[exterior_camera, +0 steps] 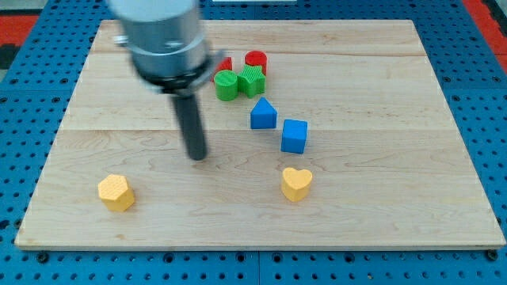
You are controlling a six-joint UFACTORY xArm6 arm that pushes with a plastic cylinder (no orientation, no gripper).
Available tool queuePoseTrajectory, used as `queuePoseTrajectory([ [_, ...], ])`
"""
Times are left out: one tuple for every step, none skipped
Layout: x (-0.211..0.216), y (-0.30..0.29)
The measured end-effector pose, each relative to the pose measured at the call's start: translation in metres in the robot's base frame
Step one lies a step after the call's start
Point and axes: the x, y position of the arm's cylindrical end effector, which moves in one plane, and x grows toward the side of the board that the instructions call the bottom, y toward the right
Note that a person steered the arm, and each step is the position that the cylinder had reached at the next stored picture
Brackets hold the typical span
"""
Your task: Push the yellow heart right to the yellow hexagon
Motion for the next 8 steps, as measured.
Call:
queuePoseTrajectory([
  [0.023, 0.092],
  [0.016, 0.171],
  [0.062, 0.156],
  [0.06, 0.101],
  [0.05, 0.05],
  [0.016, 0.043],
  [0.017, -0.007],
  [0.009, -0.038],
])
